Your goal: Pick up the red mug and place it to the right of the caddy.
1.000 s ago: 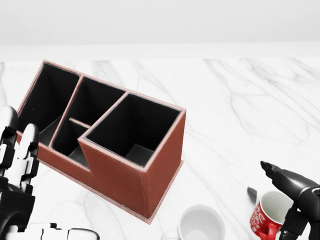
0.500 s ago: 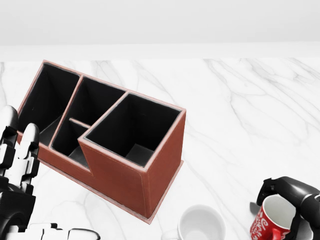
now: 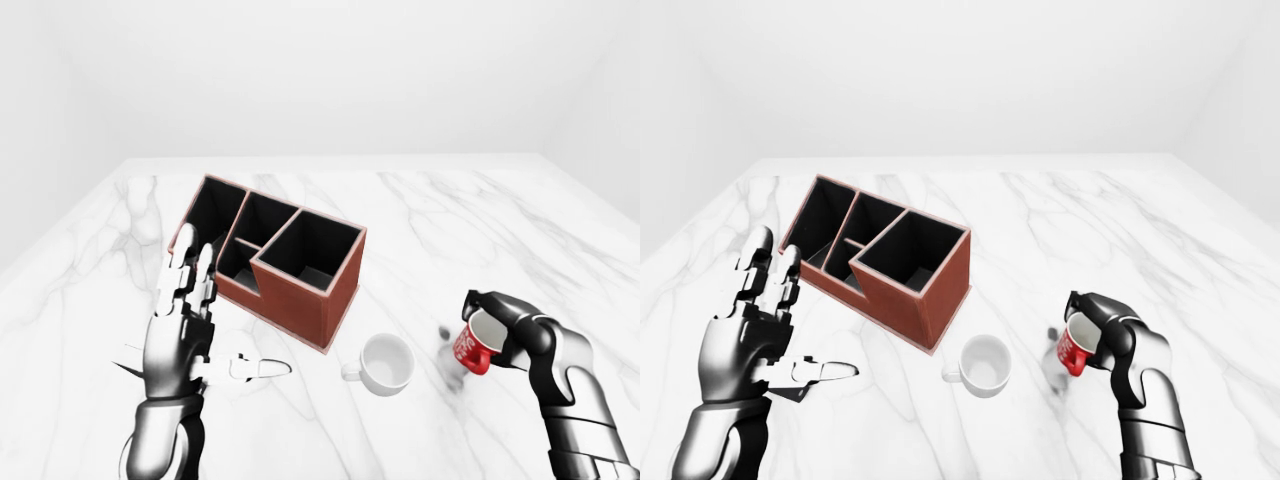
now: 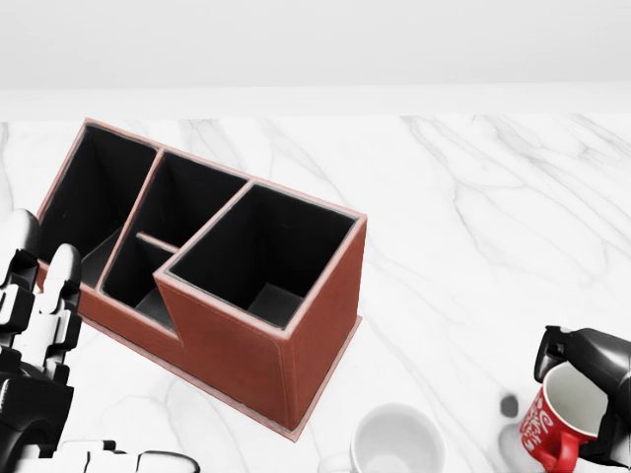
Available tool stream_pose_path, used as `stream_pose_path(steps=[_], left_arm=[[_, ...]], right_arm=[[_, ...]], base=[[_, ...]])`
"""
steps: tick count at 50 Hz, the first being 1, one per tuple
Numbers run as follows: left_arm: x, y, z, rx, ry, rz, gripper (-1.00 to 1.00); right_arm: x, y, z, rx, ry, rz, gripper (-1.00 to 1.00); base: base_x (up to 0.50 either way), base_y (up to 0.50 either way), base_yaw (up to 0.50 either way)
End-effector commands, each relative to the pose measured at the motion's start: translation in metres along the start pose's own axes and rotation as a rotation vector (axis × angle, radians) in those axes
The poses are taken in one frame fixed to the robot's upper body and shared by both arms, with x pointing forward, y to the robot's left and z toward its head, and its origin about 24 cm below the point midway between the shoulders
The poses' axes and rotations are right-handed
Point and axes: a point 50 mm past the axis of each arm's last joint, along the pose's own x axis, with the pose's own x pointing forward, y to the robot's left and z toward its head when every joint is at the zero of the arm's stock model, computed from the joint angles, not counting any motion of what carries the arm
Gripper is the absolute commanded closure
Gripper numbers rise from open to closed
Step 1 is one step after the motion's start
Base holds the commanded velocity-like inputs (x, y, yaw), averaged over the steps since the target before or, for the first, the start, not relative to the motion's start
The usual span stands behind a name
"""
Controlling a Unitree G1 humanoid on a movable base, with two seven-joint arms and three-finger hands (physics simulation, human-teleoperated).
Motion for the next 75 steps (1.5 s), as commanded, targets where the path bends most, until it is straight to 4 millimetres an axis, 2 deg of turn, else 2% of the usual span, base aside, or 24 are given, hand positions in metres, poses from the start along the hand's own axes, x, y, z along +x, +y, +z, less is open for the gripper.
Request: stream_pose_path(steps=[1,9,16,20,27,39,53,65,75], left_arm=[[0.000,-0.001,0.000,-0.001,0.001,-0.002,-1.00],[0.001,-0.003,-0.006,-0.005,0.025,-0.008,-1.00],[0.001,0.001,-0.001,-0.003,0.001,0.001,-1.00],[0.000,-0.002,-0.002,-0.003,0.007,-0.005,-1.00],[0.000,-0.002,-0.002,-0.006,0.009,-0.008,-1.00],[-0.001,-0.003,-0.001,-0.006,0.007,-0.012,-1.00],[-0.001,-0.004,0.000,-0.008,0.004,-0.014,-1.00],[-0.001,-0.003,-0.001,-0.008,0.005,-0.014,-1.00],[-0.001,-0.004,0.003,-0.007,-0.006,-0.014,-1.00]], right_arm=[[-0.015,-0.029,0.004,-0.018,-0.019,-0.129,1.00],[-0.026,-0.056,0.022,-0.068,-0.058,-0.249,1.00],[-0.042,-0.086,0.045,-0.133,-0.098,-0.392,1.00],[-0.048,-0.097,0.058,-0.158,-0.124,-0.444,1.00],[-0.051,-0.101,0.083,-0.197,-0.169,-0.483,1.00],[-0.038,-0.086,0.114,-0.213,-0.234,-0.421,1.00],[-0.023,-0.076,0.138,-0.217,-0.282,-0.342,1.00],[-0.005,-0.069,0.147,-0.194,-0.309,-0.240,1.00],[0.005,-0.051,0.153,-0.179,-0.334,-0.153,1.00]], base=[[0.00,0.00,0.00],[0.00,0.00,0.00],[0.00,0.00,0.00],[0.00,0.00,0.00],[0.00,0.00,0.00],[0.00,0.00,0.00],[0.00,0.00,0.00],[0.00,0.00,0.00],[0.00,0.00,0.00]])
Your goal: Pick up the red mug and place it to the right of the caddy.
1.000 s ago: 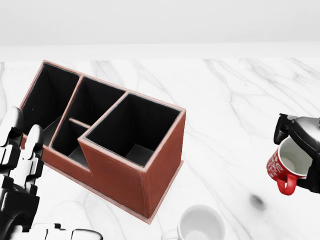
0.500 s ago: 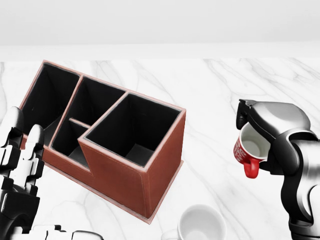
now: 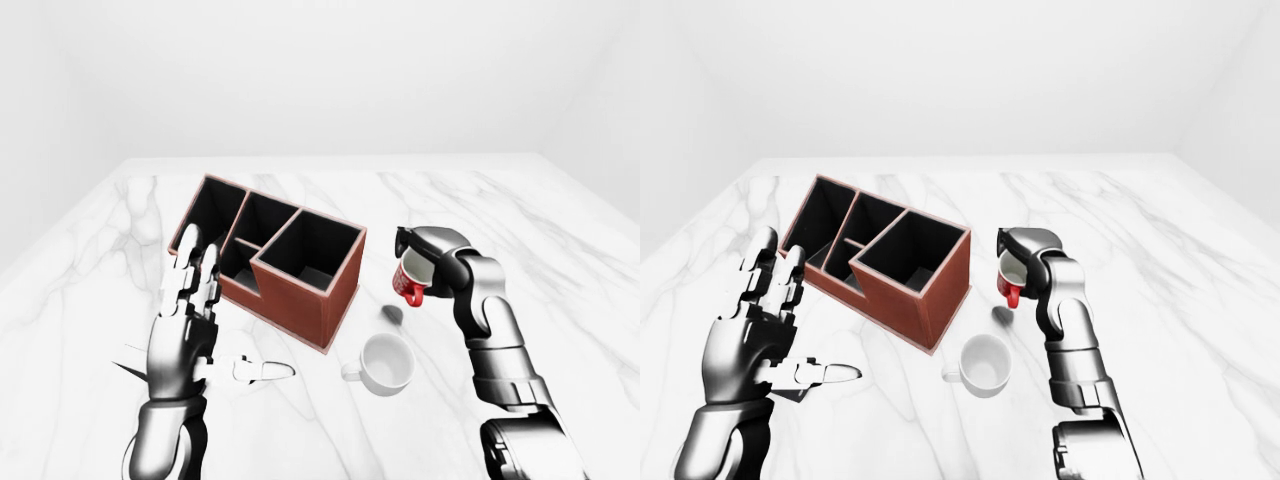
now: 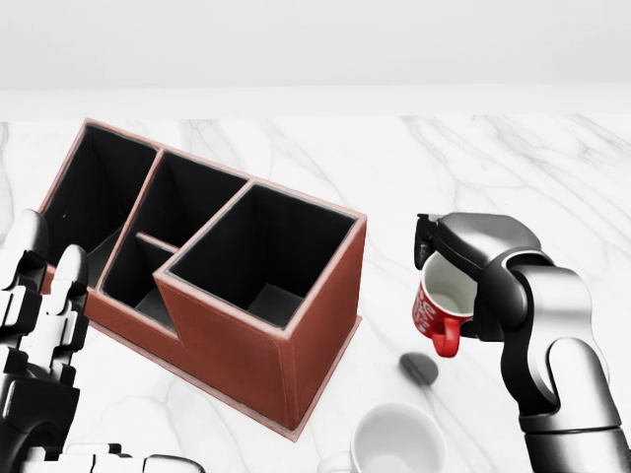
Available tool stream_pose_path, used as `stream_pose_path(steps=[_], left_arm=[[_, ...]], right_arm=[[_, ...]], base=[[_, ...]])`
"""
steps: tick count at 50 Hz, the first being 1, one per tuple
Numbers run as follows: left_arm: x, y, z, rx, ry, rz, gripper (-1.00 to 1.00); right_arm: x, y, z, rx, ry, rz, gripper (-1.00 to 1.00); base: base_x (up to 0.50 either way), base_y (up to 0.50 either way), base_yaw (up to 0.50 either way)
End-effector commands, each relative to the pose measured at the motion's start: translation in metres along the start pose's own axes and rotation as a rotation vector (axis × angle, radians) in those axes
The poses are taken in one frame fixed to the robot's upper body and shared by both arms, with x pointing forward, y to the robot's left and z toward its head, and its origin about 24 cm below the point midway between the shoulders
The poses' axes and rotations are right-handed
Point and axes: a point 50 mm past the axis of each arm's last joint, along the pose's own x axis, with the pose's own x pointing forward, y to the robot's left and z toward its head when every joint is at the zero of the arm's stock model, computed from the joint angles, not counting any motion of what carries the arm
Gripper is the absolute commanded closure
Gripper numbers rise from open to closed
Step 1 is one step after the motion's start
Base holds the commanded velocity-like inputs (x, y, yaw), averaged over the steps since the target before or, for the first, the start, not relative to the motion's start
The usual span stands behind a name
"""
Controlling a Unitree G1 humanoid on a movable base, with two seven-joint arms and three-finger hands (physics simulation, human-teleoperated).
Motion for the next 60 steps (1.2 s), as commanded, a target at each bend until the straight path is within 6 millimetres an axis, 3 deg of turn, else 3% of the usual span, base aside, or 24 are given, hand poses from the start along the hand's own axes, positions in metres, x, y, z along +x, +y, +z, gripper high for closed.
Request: stream_pose_path(steps=[1,42,60], left_arm=[[-0.001,0.000,0.003,0.000,-0.009,0.001,-1.00],[0.000,-0.001,0.001,-0.002,-0.003,-0.005,-1.00],[-0.002,-0.002,0.002,-0.002,-0.002,-0.007,-1.00]], right_arm=[[0.010,0.014,0.009,0.042,-0.047,0.077,1.00],[0.035,0.045,0.011,0.166,-0.078,0.290,1.00],[0.042,0.044,0.007,0.212,-0.067,0.248,1.00]], base=[[0.00,0.00,0.00],[0.00,0.00,0.00],[0.00,0.00,0.00]])
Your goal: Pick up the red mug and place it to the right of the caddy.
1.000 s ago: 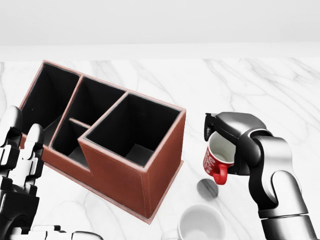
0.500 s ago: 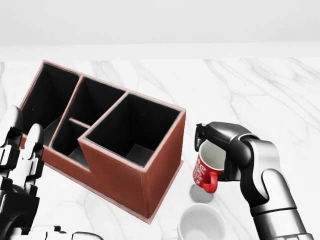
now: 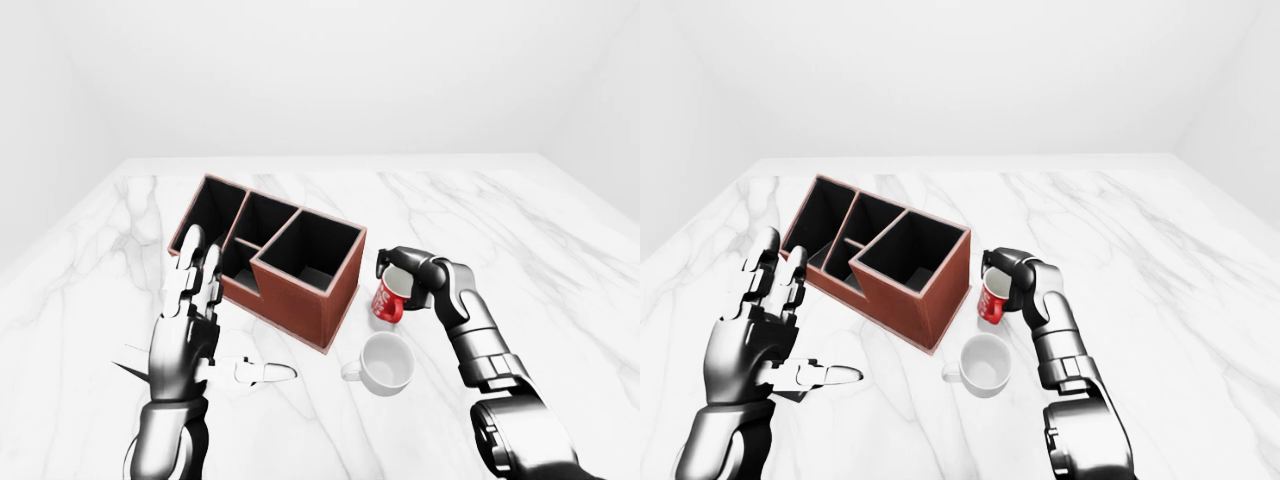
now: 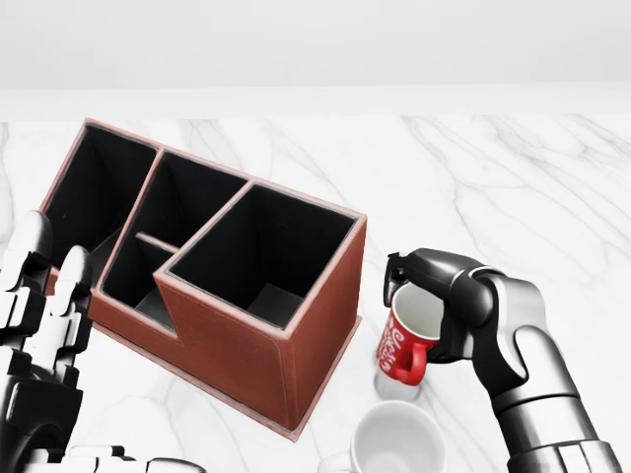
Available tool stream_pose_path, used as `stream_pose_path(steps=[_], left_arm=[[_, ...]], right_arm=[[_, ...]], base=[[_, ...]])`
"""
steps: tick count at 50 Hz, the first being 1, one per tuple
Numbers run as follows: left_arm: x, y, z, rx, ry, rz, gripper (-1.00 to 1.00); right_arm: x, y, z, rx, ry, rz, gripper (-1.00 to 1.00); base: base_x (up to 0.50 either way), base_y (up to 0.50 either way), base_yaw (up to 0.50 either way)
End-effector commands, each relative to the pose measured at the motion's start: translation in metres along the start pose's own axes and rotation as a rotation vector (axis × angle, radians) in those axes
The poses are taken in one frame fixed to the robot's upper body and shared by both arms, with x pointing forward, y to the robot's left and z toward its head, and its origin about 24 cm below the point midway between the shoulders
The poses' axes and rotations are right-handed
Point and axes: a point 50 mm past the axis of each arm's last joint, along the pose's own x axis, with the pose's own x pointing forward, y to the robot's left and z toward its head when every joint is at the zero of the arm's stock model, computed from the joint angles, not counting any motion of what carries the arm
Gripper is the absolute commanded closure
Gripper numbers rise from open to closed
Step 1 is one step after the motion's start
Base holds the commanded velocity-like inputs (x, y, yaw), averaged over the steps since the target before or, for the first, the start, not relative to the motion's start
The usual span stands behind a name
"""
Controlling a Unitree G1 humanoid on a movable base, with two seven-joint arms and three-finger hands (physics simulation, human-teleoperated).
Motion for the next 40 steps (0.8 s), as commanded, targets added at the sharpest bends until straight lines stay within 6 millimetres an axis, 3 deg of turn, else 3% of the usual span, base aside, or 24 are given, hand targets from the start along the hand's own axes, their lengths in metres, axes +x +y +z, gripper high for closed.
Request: stream_pose_path(steps=[1,40], left_arm=[[-0.0007,0.0004,0.0022,0.000,-0.008,0.000,-1.00],[-0.0012,-0.0011,0.0011,-0.004,-0.001,-0.007,-1.00]], right_arm=[[0.0040,-0.0035,0.0012,0.046,-0.023,-0.027,1.00],[0.0135,-0.0071,-0.0029,0.009,0.036,-0.145,1.00]], base=[[0.00,0.00,0.00],[0.00,0.00,0.00]])
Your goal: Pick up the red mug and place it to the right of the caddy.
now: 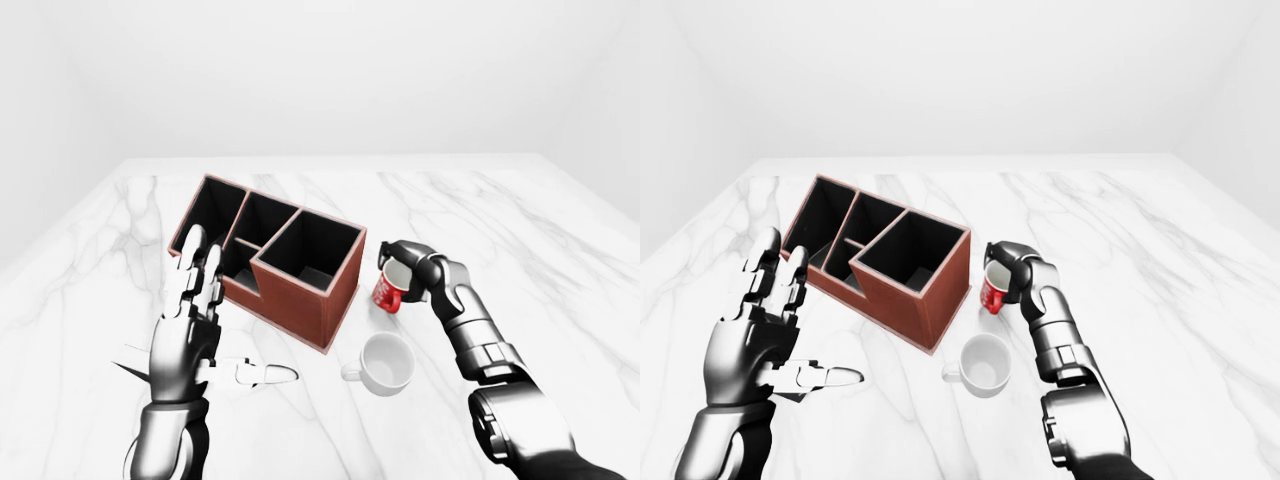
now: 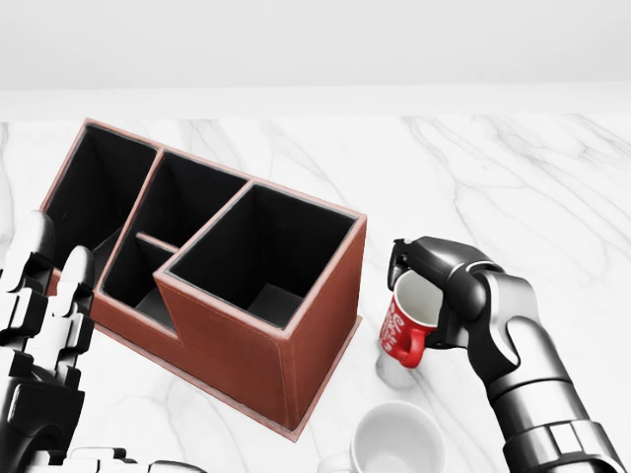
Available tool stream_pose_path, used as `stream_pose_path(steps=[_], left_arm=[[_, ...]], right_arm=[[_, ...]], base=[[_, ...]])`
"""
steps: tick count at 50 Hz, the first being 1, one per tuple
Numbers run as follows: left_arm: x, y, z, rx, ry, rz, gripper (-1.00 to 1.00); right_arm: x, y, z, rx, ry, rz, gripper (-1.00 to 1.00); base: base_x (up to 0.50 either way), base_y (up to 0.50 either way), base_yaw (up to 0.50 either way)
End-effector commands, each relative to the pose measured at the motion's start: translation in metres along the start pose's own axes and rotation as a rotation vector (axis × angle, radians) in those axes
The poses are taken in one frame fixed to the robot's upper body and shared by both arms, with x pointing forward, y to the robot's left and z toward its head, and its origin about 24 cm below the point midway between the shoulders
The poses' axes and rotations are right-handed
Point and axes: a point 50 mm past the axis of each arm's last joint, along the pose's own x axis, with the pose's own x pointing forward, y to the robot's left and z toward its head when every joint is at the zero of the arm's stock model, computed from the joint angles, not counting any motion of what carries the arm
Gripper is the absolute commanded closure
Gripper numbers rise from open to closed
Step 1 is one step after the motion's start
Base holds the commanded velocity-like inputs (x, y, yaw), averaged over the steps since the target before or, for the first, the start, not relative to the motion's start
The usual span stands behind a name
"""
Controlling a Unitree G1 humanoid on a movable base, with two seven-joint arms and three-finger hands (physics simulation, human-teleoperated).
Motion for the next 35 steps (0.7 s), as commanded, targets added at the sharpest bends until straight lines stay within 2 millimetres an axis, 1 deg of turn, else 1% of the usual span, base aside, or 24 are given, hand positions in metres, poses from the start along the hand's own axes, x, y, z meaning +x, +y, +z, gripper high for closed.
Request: stream_pose_path(steps=[1,13,14,18,24,29,35], left_arm=[[0.000,0.001,-0.001,-0.002,0.003,0.001,-1.00],[0.000,0.000,-0.002,-0.002,0.009,0.001,-1.00],[0.000,0.000,-0.001,-0.001,0.003,0.000,-1.00],[-0.001,0.000,0.001,-0.001,-0.004,0.000,-1.00],[-0.001,-0.001,0.002,-0.001,-0.005,-0.001,-1.00],[-0.001,-0.001,0.003,-0.002,-0.009,-0.002,-1.00],[-0.001,0.000,0.001,-0.002,-0.003,-0.002,-1.00]], right_arm=[[0.003,0.000,0.001,0.011,0.003,-0.041,1.00],[0.014,0.019,-0.002,0.025,0.039,-0.049,1.00],[0.015,0.023,-0.003,0.026,0.045,-0.045,1.00],[0.016,0.029,-0.005,0.029,0.056,-0.039,1.00],[0.018,0.029,-0.007,0.034,0.068,-0.045,1.00],[0.019,0.037,-0.011,0.041,0.089,-0.043,1.00],[0.020,0.037,-0.011,0.048,0.091,-0.040,1.00]], base=[[0.00,0.00,0.00],[0.00,0.00,0.00],[0.00,0.00,0.00],[0.00,0.00,0.00],[0.00,0.00,0.00],[0.00,0.00,0.00],[0.00,0.00,0.00]])
